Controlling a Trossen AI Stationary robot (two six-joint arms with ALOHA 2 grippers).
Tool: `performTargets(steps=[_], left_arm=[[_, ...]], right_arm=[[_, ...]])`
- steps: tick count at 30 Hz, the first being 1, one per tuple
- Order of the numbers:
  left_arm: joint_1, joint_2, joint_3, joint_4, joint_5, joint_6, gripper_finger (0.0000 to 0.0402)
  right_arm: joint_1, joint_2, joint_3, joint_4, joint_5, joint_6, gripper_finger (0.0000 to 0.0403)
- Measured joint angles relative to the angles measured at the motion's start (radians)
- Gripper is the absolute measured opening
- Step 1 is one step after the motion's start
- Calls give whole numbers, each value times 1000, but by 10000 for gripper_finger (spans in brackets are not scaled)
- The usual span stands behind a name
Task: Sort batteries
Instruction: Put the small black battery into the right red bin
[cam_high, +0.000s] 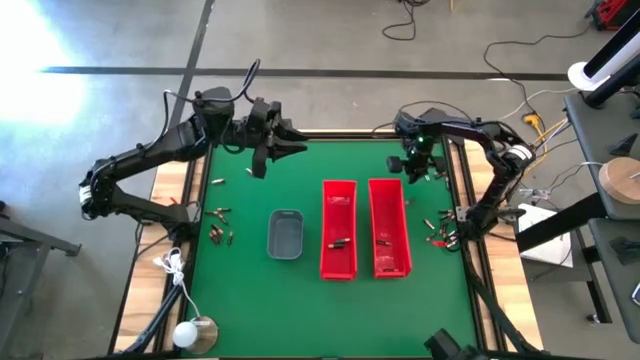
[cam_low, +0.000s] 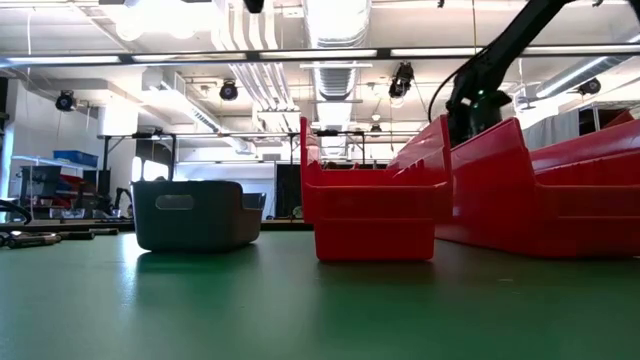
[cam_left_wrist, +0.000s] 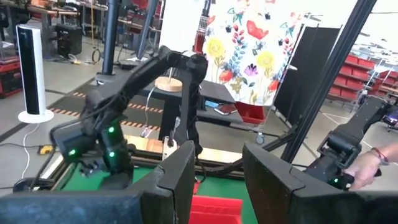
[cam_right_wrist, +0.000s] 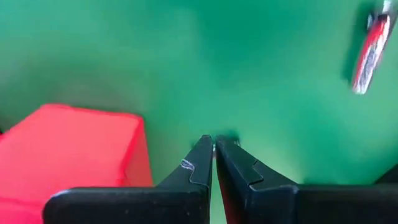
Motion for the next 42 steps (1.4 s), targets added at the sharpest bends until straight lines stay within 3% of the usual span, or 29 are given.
performTargets(steps=[14, 24, 28, 36, 42], left_arm=[[0, 15, -2, -12, -3, 80, 115], [2, 15, -3, -38, 6, 149, 115], [13, 15, -3, -39, 38, 150, 115], [27, 15, -3, -39, 59, 150, 115], [28, 15, -3, -39, 59, 150, 115]], right_arm=[[9, -433, -385, 108, 9, 519, 13], [18, -674, -595, 245, 10, 785, 15], [48, -714, -654, 284, 10, 863, 48], [112, -717, -668, 379, 66, 974, 155], [114, -665, -677, 411, 42, 1003, 171]])
